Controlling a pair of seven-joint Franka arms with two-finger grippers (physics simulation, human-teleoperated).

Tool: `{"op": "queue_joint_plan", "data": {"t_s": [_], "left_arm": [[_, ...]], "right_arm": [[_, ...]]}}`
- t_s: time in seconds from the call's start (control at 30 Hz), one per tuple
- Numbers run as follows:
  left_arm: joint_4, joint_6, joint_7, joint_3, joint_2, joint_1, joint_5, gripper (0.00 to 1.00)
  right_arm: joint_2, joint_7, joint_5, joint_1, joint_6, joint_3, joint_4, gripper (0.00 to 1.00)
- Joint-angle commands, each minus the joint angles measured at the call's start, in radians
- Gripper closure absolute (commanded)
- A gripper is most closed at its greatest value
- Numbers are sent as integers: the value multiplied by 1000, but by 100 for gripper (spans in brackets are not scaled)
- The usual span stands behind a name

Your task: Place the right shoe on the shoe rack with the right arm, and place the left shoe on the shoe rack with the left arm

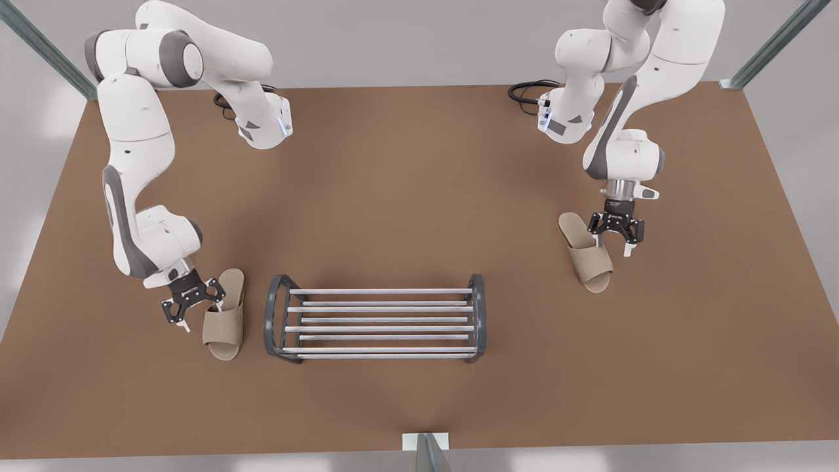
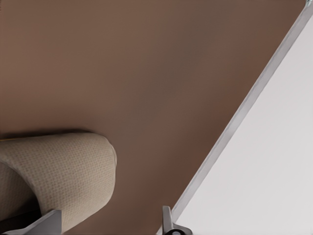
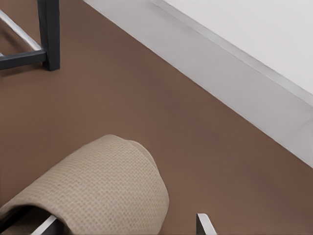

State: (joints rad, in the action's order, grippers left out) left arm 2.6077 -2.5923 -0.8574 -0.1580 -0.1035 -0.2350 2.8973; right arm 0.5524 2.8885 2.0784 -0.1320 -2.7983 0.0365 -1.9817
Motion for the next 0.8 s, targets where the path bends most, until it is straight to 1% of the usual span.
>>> {"op": "queue_joint_plan", "data": {"t_s": [0.0,0.07,0.13,0.23,0.27,0.47,0.5,0.53,0.57,0.63,0.67,0.7,0.77], "left_arm": [[-6,-15,118,0,5,2,390,0],[-50,-81,118,0,7,2,387,0],[-63,-129,118,0,27,2,387,0],[-46,-215,113,0,30,2,372,0],[-20,-215,112,0,25,3,324,0],[12,-213,112,0,2,22,281,0],[9,-207,113,0,-7,43,283,0],[5,-171,113,0,-27,46,283,0],[-29,-147,113,0,-56,45,283,0],[-46,-144,113,0,-59,40,267,0],[-60,-132,113,0,-79,40,266,0],[-67,-115,113,0,-85,34,254,0],[-90,-115,113,0,-87,29,230,0]], "right_arm": [[3,-9,-1,0,-1,-1,3,0],[14,-9,-1,0,-3,-1,4,0],[17,-9,0,0,-3,-1,9,0],[46,-9,-1,0,-3,-1,40,0],[46,-9,-1,0,-3,-1,44,0],[75,-9,0,0,-3,-1,78,0],[75,-11,0,0,-3,-1,78,0],[75,-18,0,8,-4,-1,80,6],[73,-31,-1,9,-6,-1,80,20],[72,-31,-1,9,-12,-1,81,40],[70,-37,-1,11,-13,-1,83,48],[66,-48,-4,12,-17,-1,84,51],[37,-74,-27,12,-35,-1,89,51]]}}
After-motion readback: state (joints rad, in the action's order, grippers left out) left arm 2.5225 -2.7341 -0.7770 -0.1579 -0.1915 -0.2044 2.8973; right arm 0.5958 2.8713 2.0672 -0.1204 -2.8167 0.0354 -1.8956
